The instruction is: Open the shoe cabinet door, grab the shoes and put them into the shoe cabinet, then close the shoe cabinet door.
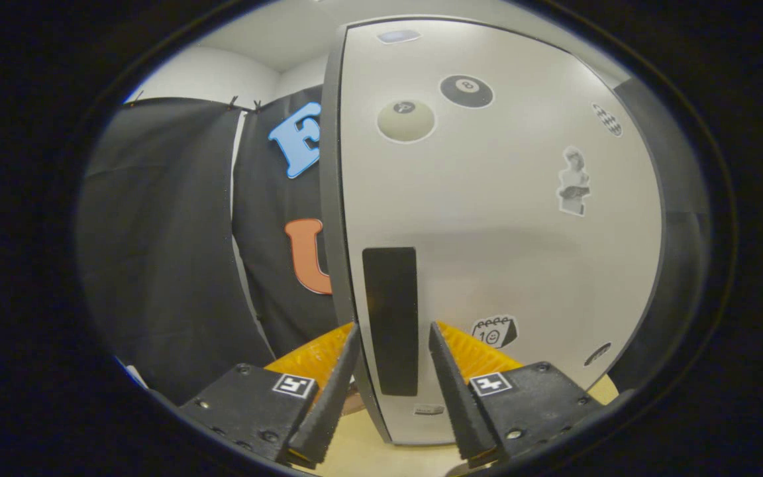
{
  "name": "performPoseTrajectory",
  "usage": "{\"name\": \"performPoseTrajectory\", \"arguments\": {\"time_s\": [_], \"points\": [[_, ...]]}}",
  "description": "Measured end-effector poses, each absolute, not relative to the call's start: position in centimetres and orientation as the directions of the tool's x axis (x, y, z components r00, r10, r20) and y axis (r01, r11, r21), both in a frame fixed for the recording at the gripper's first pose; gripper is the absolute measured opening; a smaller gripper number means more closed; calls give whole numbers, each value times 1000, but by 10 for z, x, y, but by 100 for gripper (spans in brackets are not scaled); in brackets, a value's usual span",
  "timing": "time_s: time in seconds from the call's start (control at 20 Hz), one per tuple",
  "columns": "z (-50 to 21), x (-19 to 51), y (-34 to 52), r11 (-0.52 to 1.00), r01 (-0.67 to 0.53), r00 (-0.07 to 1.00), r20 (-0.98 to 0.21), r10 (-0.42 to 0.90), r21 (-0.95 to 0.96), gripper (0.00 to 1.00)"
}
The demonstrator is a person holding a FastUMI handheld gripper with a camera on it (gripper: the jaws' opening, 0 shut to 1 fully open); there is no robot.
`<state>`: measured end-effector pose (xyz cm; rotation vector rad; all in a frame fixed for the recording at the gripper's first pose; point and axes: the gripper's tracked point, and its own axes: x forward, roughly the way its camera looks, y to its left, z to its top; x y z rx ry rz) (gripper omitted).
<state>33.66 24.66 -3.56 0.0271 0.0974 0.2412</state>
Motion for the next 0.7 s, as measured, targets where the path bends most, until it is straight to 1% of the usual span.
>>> {"name": "performPoseTrajectory", "arguments": {"time_s": [0.15, 0.2, 0.3, 0.5, 0.7], "points": [[-41, 340, 247, 970, -232, 967, -94, 238, 72, 50], [-41, 340, 246, 971, -232, 967, -98, 236, 50, 43], [-44, 342, 244, 974, -226, 968, -104, 227, 20, 41], [-45, 333, 242, 959, -281, 952, -121, 281, 22, 34], [-45, 283, 229, 947, -322, 940, -118, 320, 4, 30]]}}
